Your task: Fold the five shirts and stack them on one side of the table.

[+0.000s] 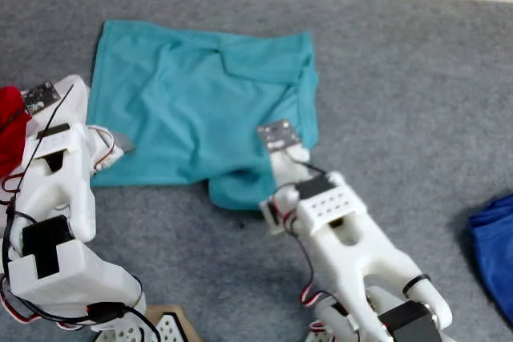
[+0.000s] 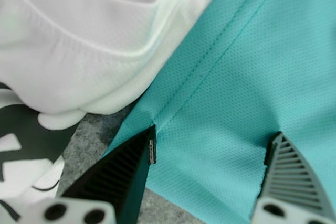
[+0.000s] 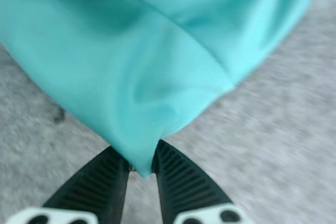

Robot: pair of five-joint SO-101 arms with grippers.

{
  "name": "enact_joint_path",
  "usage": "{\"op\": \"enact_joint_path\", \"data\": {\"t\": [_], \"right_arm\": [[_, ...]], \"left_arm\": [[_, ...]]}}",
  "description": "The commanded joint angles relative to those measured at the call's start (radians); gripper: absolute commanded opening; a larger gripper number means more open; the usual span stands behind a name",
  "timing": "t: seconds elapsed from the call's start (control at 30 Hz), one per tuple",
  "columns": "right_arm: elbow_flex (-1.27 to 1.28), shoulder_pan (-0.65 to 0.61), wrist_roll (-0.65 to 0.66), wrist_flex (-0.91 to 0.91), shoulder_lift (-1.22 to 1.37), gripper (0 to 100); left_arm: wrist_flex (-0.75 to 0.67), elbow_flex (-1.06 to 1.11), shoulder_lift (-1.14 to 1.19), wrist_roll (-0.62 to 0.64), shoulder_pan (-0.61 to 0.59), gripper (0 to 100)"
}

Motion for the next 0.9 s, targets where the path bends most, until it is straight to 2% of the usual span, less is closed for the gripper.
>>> {"op": "enact_joint_path", "data": {"t": [0.0, 0.2, 0.47, 0.6, 0.7, 0.87], "right_arm": [[-0.148, 0.104, 0.058, 0.142, 0.001, 0.6], [-0.289, 0.183, 0.166, 0.344, 0.001, 0.6], [-0.364, 0.200, 0.327, 0.648, 0.001, 0.6], [-0.361, 0.297, 0.433, 0.677, 0.001, 0.6], [-0.317, 0.383, 0.543, 0.673, 0.001, 0.6], [-0.246, 0.495, 0.713, 0.668, 0.001, 0.7]], "left_arm": [[-0.002, -0.004, -0.015, 0.011, -0.008, 34], [0.011, -0.021, -0.031, 0.006, -0.016, 34], [0.170, -0.028, -0.240, 0.005, -0.018, 34], [0.252, -0.002, -0.326, -0.012, -0.019, 34], [0.250, 0.047, -0.352, -0.057, -0.019, 34], [0.249, 0.059, -0.358, -0.058, -0.028, 34]]}}
